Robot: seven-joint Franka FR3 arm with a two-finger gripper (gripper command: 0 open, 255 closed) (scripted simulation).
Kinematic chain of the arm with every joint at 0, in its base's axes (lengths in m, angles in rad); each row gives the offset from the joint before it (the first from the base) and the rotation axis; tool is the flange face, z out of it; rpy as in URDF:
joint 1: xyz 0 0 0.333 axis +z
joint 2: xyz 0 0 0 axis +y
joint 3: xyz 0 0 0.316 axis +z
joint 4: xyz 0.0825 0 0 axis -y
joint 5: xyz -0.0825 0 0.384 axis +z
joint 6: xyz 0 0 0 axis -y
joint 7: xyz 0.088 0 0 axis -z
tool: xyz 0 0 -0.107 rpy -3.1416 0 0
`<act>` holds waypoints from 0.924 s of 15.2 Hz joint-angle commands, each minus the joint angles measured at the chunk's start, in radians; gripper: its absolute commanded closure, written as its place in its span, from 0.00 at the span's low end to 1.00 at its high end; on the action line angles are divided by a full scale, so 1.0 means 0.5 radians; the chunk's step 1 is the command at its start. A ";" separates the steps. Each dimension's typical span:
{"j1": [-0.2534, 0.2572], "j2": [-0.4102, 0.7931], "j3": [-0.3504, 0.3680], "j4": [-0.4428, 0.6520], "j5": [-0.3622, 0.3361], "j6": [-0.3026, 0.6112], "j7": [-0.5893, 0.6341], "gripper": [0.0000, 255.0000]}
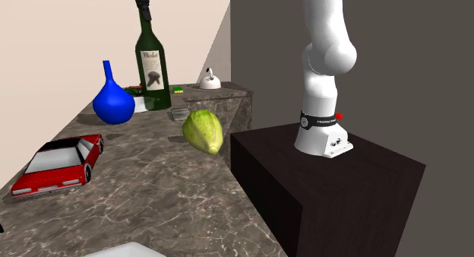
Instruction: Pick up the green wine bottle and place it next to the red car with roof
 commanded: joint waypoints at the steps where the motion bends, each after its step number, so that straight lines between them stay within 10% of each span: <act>1: -0.001 -0.021 0.000 -0.091 0.001 0.072 0.003 1.00; 14: -0.007 -0.086 -0.002 -0.532 0.004 0.447 0.020 1.00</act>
